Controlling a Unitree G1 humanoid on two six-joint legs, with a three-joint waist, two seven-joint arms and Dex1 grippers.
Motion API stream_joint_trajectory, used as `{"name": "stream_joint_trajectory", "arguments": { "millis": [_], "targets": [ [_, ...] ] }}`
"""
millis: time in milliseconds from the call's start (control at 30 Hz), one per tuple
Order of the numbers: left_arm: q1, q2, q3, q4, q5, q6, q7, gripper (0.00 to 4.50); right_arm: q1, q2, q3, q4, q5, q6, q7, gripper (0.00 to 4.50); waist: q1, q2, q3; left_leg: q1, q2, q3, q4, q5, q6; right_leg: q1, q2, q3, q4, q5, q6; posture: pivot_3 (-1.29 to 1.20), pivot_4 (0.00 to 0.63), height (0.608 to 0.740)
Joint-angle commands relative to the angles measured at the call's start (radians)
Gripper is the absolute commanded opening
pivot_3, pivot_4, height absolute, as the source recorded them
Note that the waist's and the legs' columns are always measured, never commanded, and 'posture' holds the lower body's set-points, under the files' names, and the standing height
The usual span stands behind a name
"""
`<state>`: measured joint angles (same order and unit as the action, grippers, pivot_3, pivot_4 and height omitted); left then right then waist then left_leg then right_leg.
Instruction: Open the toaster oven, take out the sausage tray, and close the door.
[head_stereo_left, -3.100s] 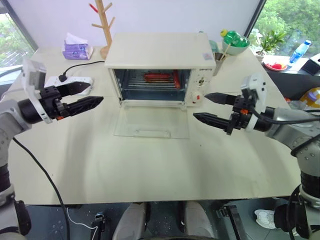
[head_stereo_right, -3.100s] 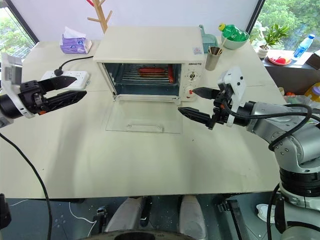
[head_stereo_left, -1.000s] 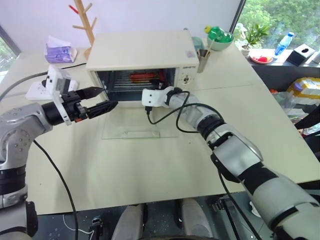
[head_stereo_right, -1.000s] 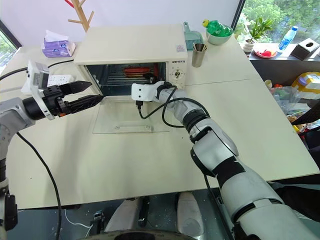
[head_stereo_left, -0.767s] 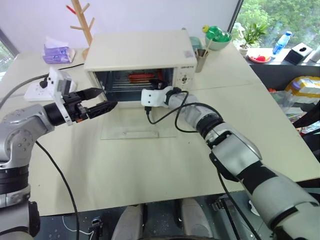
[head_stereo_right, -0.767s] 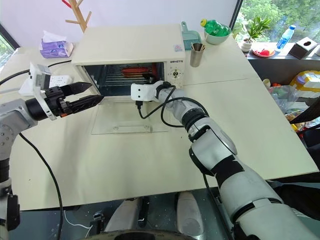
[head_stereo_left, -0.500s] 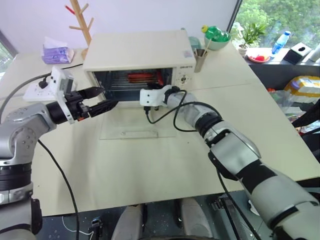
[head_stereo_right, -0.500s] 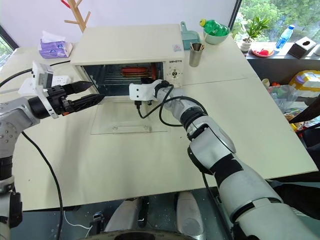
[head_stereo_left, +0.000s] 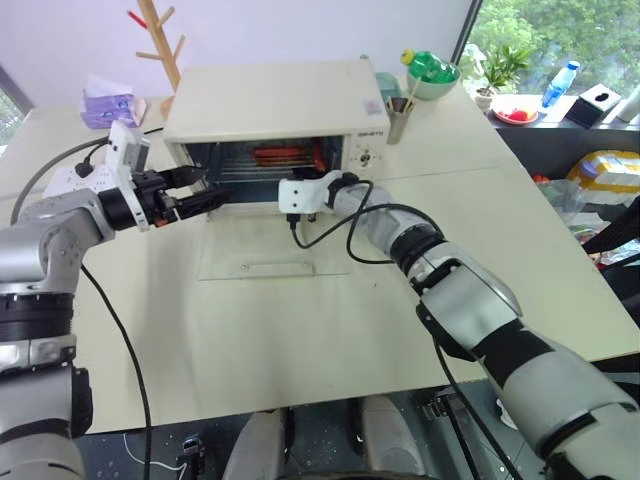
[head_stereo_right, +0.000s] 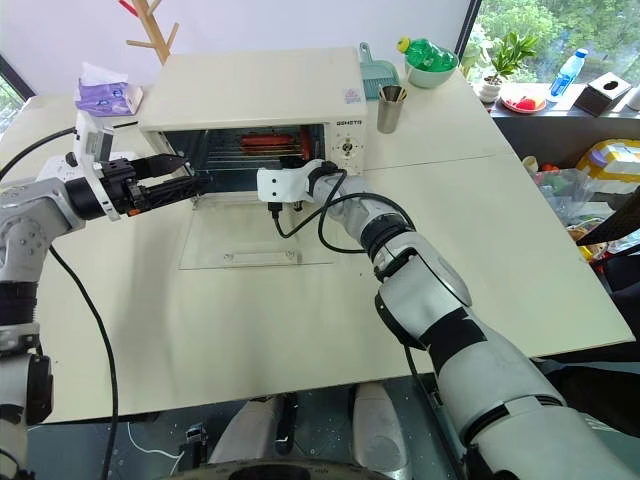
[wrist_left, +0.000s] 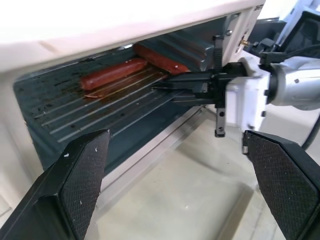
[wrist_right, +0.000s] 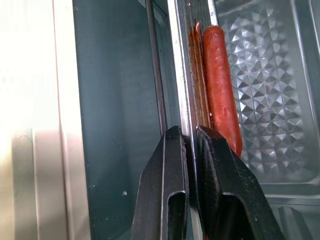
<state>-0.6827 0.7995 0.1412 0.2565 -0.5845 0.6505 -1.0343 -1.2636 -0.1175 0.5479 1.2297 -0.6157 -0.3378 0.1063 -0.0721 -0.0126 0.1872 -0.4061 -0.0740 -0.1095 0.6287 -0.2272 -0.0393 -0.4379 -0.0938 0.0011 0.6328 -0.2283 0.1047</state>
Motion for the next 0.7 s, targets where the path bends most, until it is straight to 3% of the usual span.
{"name": "stream_joint_trajectory", "arguments": {
  "millis": [33, 700],
  "targets": [
    [-0.060, 0.006, -0.012, 0.050, 0.035, -0.041, -0.045, 4.50, 0.003, 0.005, -0.006, -0.091, 0.004, -0.036, 0.005, 0.39, -0.001, 0.000, 0.000, 0.000, 0.000, 0.000, 0.000, 0.000, 0.000, 0.000, 0.000, 0.000, 0.000, 0.000, 0.000, 0.00, 0.150, 0.740],
    [-0.154, -0.035, -0.038, 0.178, 0.130, -0.104, -0.134, 4.50, 0.147, -0.052, -0.022, -0.405, 0.009, 0.023, 0.114, 0.39, 0.001, 0.000, 0.000, 0.000, 0.001, 0.003, 0.002, 0.000, 0.000, -0.002, 0.002, 0.004, 0.002, 0.000, 0.000, 0.00, 0.150, 0.740]
  ]
}}
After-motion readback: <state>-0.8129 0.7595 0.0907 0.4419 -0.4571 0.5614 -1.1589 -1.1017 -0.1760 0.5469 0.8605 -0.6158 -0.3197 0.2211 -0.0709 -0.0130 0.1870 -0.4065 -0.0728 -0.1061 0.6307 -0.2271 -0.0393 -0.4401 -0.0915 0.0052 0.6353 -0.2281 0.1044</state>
